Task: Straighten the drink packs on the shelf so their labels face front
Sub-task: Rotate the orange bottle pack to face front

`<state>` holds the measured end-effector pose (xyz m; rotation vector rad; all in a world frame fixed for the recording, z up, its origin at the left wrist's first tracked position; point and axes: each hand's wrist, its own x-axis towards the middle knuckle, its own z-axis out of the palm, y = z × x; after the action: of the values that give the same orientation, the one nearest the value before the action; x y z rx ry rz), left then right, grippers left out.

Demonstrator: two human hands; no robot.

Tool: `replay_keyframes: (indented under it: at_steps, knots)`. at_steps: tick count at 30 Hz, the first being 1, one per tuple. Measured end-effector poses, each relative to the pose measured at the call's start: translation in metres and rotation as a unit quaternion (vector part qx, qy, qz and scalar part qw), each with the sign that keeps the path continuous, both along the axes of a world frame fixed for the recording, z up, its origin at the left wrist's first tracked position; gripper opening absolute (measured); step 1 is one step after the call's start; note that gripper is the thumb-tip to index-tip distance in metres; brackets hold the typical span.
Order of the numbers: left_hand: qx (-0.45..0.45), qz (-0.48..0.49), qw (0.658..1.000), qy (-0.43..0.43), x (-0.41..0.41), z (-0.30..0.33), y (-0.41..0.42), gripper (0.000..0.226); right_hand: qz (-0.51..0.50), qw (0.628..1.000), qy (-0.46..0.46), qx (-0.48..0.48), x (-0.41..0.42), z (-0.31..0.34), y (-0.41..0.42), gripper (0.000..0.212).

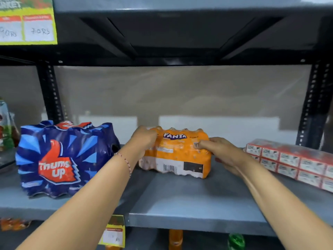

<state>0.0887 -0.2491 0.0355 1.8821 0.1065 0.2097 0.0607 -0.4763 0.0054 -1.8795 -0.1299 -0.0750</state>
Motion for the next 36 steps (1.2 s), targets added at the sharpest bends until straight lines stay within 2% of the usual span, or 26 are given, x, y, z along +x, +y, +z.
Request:
replay_keyframes:
  at_steps: [1,2,5,6,8,11,14,16,18,19,20,22,24,26,29,32,34,36]
  knots:
    - [-0.004,0.019,1.000,-0.013,-0.001,-0.005,0.001,0.006,0.016,0.999,-0.019,0.019,0.001,-0.004,-0.003,0.013]
    - [-0.024,0.030,0.999,-0.028,-0.003,-0.011,0.003,0.012,0.030,0.998,-0.044,0.032,0.004,-0.007,-0.007,0.028]
    - [-0.089,0.020,0.994,-0.061,-0.008,-0.026,0.003,0.023,0.044,0.994,-0.086,0.052,0.015,-0.016,-0.019,0.085]
    - [-0.106,0.012,0.992,-0.073,-0.010,-0.030,0.003,0.032,0.047,0.993,-0.097,0.051,0.018,-0.017,-0.022,0.097]
    - [-0.129,-0.013,0.988,-0.083,-0.013,-0.034,0.002,0.065,0.043,0.991,-0.124,0.034,0.018,-0.018,-0.025,0.108]
    - [-0.119,-0.024,0.990,-0.077,-0.011,-0.044,-0.002,0.088,0.012,0.987,-0.158,-0.029,0.013,-0.017,-0.030,0.105]
    - [-0.095,-0.015,0.991,-0.088,-0.006,-0.055,-0.008,0.088,-0.006,0.986,-0.162,-0.051,0.015,-0.020,-0.034,0.096]
    - [-0.054,-0.001,0.993,-0.109,0.000,-0.057,-0.010,0.082,-0.035,0.984,-0.177,-0.006,0.017,-0.025,-0.036,0.069]
    - [0.018,0.059,0.991,-0.121,0.006,-0.051,-0.012,0.074,-0.080,0.976,-0.193,0.067,0.017,-0.025,-0.037,0.035]
    - [0.022,0.095,0.989,-0.110,0.010,-0.048,-0.013,0.065,-0.098,0.968,-0.199,0.113,0.016,-0.022,-0.039,0.020]
    - [-0.023,0.102,0.991,-0.086,0.012,-0.044,-0.015,0.050,-0.112,0.961,-0.196,0.160,0.016,-0.018,-0.042,0.010]
    - [-0.159,0.044,0.986,-0.028,0.013,-0.040,-0.022,0.023,-0.152,0.951,-0.163,0.214,0.018,-0.012,-0.050,0.022]
    - [-0.196,-0.028,0.980,-0.003,0.011,-0.043,-0.027,0.033,-0.155,0.961,-0.099,0.207,0.025,-0.011,-0.056,0.040]
    - [-0.208,-0.071,0.975,-0.021,0.006,-0.046,-0.028,0.042,-0.093,0.976,-0.030,0.193,0.028,-0.017,-0.053,0.062]
    - [-0.232,-0.167,0.958,-0.020,-0.007,-0.044,-0.016,0.049,-0.071,0.976,-0.021,0.203,0.028,-0.019,-0.044,0.083]
    - [-0.198,-0.281,0.939,0.022,-0.011,-0.050,-0.005,0.083,-0.069,0.975,-0.017,0.210,0.021,-0.013,-0.046,0.078]
    - [-0.124,-0.329,0.936,0.026,-0.013,-0.054,-0.003,0.081,-0.063,0.975,-0.002,0.212,0.020,-0.013,-0.046,0.075]
    - [-0.077,-0.307,0.949,0.011,-0.014,-0.053,0.000,0.080,-0.084,0.974,-0.018,0.210,0.025,-0.015,-0.044,0.068]
